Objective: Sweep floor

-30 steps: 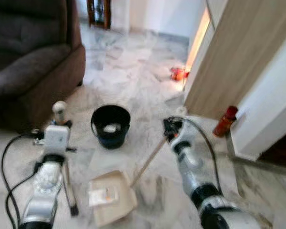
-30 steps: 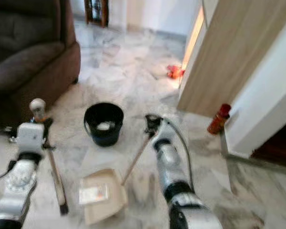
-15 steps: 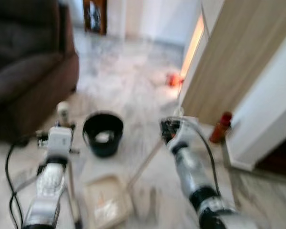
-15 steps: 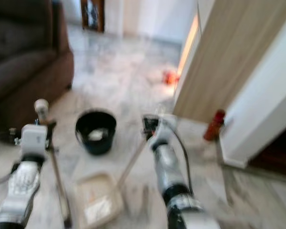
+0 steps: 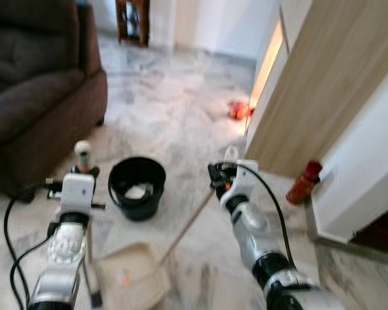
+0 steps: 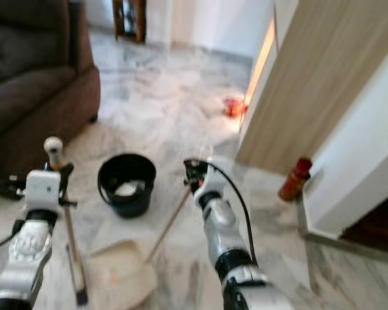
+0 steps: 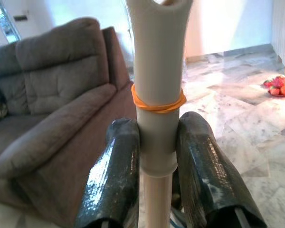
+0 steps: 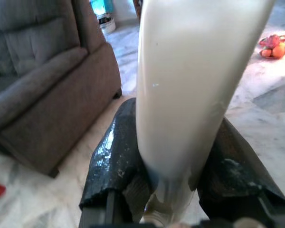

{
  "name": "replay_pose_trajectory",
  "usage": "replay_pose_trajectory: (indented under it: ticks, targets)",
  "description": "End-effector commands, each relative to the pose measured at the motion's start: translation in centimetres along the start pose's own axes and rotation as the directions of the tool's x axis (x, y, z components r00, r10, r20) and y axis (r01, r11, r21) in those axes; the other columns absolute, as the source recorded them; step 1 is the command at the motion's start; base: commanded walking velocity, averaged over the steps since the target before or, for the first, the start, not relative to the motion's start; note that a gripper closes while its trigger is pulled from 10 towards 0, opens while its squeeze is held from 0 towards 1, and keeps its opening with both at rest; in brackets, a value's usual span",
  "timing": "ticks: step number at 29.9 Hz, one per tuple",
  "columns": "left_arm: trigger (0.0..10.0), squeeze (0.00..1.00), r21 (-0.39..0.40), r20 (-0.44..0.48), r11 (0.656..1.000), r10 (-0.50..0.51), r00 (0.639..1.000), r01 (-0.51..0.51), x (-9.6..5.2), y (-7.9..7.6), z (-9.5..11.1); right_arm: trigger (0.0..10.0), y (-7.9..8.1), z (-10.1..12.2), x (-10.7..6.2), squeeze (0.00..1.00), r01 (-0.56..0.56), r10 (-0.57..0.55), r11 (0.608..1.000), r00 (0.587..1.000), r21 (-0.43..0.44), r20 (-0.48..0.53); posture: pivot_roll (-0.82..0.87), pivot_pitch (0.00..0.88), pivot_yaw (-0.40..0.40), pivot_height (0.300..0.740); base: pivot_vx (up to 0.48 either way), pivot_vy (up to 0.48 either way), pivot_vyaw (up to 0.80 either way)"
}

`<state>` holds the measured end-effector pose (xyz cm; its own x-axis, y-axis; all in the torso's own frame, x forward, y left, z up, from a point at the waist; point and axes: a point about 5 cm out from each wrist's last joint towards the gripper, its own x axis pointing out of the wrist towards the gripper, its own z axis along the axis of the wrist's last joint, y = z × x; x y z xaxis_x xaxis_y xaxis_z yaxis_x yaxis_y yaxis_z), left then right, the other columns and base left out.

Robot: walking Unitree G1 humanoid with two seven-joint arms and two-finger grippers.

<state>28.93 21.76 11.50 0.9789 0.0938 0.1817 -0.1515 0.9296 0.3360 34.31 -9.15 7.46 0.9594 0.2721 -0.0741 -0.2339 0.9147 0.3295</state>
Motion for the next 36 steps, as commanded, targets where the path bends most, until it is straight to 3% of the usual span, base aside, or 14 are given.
replay_pose_trajectory:
  ticks: [1,12,26,36]
  targets:
    - [10.0,0.00,0.007,0.054,1.000,0.011,0.998,-0.011,0.4,0.4,1.1,10.0,0.0,1.6,0.5,0.00,-0.002,0.002,1.000,0.998,-0.010,0.059,0.22,0.000,-0.098,0.740,0.330,0.000,0.00]
    - [10.0,0.00,-0.005,0.063,1.000,0.019,0.998,-0.019,0.3,0.4,1.1,10.0,0.1,1.5,0.5,0.00,-0.007,0.006,1.000,0.999,0.003,0.051,0.23,0.000,-0.101,0.740,0.318,0.000,0.00]
    - [10.0,0.00,-0.012,0.068,1.000,0.000,0.998,0.001,0.0,0.1,1.1,10.0,0.0,2.5,0.7,0.00,0.014,-0.011,0.999,0.995,-0.034,0.104,0.23,0.000,-0.098,0.740,0.000,0.000,0.00]
    - [10.0,0.00,0.043,0.075,0.998,-0.041,0.996,0.038,-0.3,-0.3,1.0,10.0,0.1,3.2,0.9,0.00,0.023,-0.016,0.998,0.991,-0.052,0.131,0.23,0.000,-0.094,0.740,0.000,0.000,0.00]
